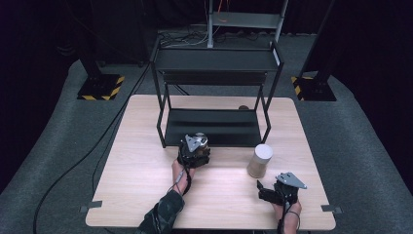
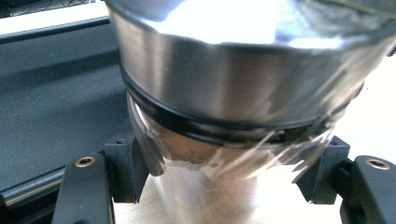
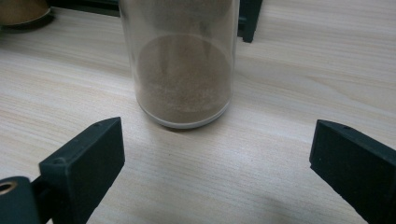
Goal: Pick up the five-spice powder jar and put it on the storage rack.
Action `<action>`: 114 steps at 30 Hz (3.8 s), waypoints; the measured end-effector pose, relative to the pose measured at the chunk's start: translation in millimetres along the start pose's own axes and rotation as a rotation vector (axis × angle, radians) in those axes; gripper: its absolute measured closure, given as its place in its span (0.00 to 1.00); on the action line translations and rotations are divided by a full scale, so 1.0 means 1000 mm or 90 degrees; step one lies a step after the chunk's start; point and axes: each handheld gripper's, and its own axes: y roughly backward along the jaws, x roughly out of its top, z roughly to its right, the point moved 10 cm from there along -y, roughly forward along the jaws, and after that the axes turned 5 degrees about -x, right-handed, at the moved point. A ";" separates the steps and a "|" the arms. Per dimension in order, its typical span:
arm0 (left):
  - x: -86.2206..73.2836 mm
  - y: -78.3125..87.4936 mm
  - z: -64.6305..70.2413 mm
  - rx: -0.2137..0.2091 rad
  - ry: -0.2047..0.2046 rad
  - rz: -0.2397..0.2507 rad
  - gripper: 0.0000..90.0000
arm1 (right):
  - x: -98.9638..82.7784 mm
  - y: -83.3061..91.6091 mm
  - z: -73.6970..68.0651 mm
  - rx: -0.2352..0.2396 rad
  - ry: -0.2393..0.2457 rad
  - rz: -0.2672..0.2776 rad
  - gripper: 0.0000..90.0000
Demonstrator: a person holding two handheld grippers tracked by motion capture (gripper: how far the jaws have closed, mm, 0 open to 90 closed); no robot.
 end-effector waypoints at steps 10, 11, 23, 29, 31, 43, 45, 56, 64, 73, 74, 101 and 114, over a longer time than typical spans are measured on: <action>0.002 -0.003 -0.002 0.002 -0.006 -0.002 0.34 | 0.000 0.000 0.000 0.000 0.000 -0.002 0.03; 0.002 -0.003 -0.002 0.002 -0.006 -0.002 0.34 | 0.000 0.000 0.000 0.000 0.000 -0.002 0.03; 0.004 -0.007 -0.002 -0.005 -0.006 -0.003 0.34 | 0.000 0.000 0.000 0.000 0.000 -0.001 0.03; 0.007 -0.005 0.000 -0.010 -0.005 0.010 0.34 | 0.000 0.000 0.000 0.001 0.000 -0.001 0.03; 0.009 -0.005 0.000 -0.011 -0.006 0.011 0.34 | 0.000 0.000 0.000 0.001 0.000 -0.001 0.03; 0.016 -0.007 -0.001 -0.010 -0.012 0.018 0.34 | 0.000 0.000 0.000 0.001 -0.001 0.000 0.03; 0.017 -0.009 -0.002 -0.008 -0.013 0.017 0.34 | 0.000 0.000 0.000 0.001 -0.001 0.000 0.03; 0.027 -0.014 -0.006 -0.006 -0.017 0.020 0.34 | 0.000 0.000 0.001 0.002 -0.002 0.002 0.03; 0.034 -0.022 -0.009 -0.005 -0.019 0.020 0.34 | 0.000 0.000 0.001 0.003 -0.002 0.001 0.03; 0.039 -0.032 -0.016 -0.010 -0.004 0.012 0.34 | 0.000 0.000 0.001 0.003 -0.001 0.001 0.03; 0.039 -0.033 -0.017 -0.008 0.001 0.012 0.34 | 0.000 0.000 0.001 0.003 -0.001 0.001 0.03; 0.043 -0.050 -0.032 -0.008 0.014 0.002 0.34 | 0.000 0.000 0.001 0.003 -0.001 0.000 0.03; 0.039 -0.055 -0.035 -0.009 0.012 0.005 0.34 | 0.000 0.000 0.001 0.003 -0.001 0.000 0.03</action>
